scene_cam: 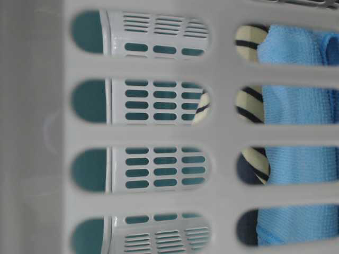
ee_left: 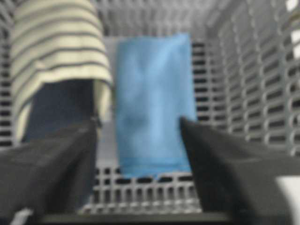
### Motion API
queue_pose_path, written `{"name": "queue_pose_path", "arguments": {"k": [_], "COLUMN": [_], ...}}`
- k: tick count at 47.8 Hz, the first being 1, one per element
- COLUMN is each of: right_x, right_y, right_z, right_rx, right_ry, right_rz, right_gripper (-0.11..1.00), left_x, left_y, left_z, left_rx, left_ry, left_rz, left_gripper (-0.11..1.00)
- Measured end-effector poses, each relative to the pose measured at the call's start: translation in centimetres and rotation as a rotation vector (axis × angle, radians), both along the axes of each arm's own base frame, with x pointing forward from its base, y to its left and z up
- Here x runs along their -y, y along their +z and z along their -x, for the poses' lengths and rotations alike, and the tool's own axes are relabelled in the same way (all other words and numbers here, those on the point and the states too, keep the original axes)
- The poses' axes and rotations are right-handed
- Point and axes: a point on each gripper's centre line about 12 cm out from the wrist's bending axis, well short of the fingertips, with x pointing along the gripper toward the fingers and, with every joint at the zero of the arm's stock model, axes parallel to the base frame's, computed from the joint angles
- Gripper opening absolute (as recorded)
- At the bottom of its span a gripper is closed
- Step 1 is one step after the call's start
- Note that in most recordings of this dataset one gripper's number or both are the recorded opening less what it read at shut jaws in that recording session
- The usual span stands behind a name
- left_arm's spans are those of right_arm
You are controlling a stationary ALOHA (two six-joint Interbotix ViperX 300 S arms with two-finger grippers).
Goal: Pick up the blue cloth from the shopping basket with the left arm.
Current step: 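Lower the left gripper and close it on the light-blue cloth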
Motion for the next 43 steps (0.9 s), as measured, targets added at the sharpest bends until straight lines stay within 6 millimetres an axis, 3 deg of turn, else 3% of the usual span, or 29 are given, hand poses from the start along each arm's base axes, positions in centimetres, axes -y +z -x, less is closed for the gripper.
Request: {"name": "queue_pose_path", "arguments": {"k": [5, 22, 33, 43], "right_x": [0.0, 0.0, 0.0, 0.0], "right_y": [0.1, 0.3, 0.3, 0.6], "right_z": [0.1, 0.1, 0.2, 0.3], "right_rx": [0.006, 0.012, 0.015, 0.031], "right_ry": [0.000, 0.000, 0.000, 0.000], "right_rz": [0.003, 0.005, 0.005, 0.003], "right_gripper": [0.79, 0.79, 0.79, 0.79], "left_x": [0.5, 3.3, 5.1, 4.4], "left_y": [-1.2, -6.4, -11.0, -12.4], "left_z": [-2.3, -9.0, -9.8, -9.7], "left_rx": [-0.079, -0.223, -0.369, -0.435], "left_ry": [0.021, -0.002, -0.030, -0.018], "left_rz": [0.020, 0.006, -0.026, -0.041], "left_gripper": [0.91, 0.90, 0.90, 0.90]}}
